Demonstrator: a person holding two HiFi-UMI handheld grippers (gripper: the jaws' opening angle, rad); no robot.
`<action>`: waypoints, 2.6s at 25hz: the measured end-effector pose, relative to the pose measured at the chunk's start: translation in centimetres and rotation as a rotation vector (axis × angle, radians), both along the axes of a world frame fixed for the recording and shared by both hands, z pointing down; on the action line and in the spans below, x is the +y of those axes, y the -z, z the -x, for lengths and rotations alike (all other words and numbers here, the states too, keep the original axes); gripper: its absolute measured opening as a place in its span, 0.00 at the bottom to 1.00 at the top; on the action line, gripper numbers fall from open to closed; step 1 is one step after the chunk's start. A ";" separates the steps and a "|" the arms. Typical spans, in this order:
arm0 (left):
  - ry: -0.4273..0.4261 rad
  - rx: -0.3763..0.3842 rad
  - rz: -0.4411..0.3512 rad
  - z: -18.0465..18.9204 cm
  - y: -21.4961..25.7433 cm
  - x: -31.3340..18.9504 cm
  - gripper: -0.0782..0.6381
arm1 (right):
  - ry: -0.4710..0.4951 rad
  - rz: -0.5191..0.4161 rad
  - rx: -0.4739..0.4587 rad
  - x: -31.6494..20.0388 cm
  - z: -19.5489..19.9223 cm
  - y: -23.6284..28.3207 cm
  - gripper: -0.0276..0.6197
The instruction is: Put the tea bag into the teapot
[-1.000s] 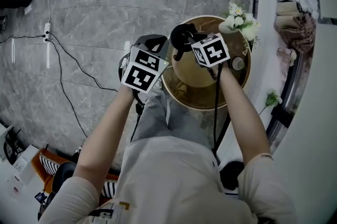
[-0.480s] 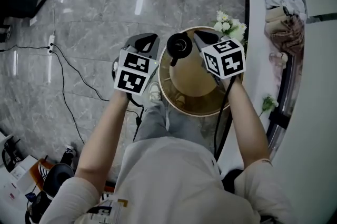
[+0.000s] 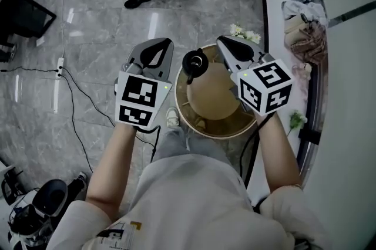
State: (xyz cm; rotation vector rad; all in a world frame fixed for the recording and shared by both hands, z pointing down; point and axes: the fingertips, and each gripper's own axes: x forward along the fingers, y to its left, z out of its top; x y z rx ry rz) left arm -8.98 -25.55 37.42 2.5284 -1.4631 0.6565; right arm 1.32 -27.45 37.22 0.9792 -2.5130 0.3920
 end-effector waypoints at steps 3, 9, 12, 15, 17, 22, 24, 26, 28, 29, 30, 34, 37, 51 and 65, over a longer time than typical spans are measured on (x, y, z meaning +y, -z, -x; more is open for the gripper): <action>-0.025 -0.012 -0.070 -0.5 3.6 1.4 0.12 | 0.001 -0.022 -0.087 1.7 0.1 3.8 0.06; -0.038 -0.134 -0.164 -1.1 8.0 4.4 0.12 | 0.005 -0.134 -0.150 4.8 -0.6 10.3 0.06; -0.049 -0.129 -0.197 -1.4 10.1 5.3 0.12 | -0.021 -0.190 -0.172 5.8 -1.4 12.9 0.06; -0.070 -0.118 -0.245 -1.4 12.4 6.2 0.12 | -0.037 -0.244 -0.177 6.8 -1.9 15.0 0.06; -0.095 -0.120 -0.292 -1.5 14.0 6.8 0.12 | -0.041 -0.273 -0.176 7.5 -2.2 16.1 0.06; -0.118 -0.094 -0.338 -1.8 16.5 8.6 0.12 | -0.048 -0.312 -0.185 9.4 -3.2 17.9 0.06; -0.120 -0.086 -0.347 -1.8 17.0 8.9 0.12 | -0.056 -0.318 -0.208 9.8 -3.7 18.5 0.06; -0.111 -0.022 -0.328 -2.0 17.1 9.1 0.12 | -0.062 -0.316 -0.228 10.2 -4.0 18.8 0.06; -0.100 0.067 -0.289 -2.2 16.9 9.2 0.12 | -0.063 -0.313 -0.230 10.7 -4.2 18.8 0.06; -0.100 0.083 -0.281 -2.3 16.7 9.3 0.12 | -0.062 -0.311 -0.229 11.0 -4.2 18.7 0.06; -0.101 0.079 -0.282 -2.3 16.5 9.4 0.12 | -0.060 -0.307 -0.229 11.3 -4.2 18.6 0.06; -0.116 0.060 -0.263 -2.9 15.2 10.0 0.12 | -0.060 -0.275 -0.230 12.0 -4.2 17.4 0.06; -0.144 0.040 -0.259 -3.5 14.6 10.2 0.12 | -0.059 -0.247 -0.229 12.1 -4.0 16.6 0.06; -0.173 0.053 -0.221 -4.4 13.2 10.2 0.12 | -0.056 -0.195 -0.229 11.9 -4.0 14.3 0.06; -0.167 0.038 -0.212 -4.7 13.6 10.4 0.12 | -0.056 -0.207 -0.221 12.1 -4.6 15.3 0.05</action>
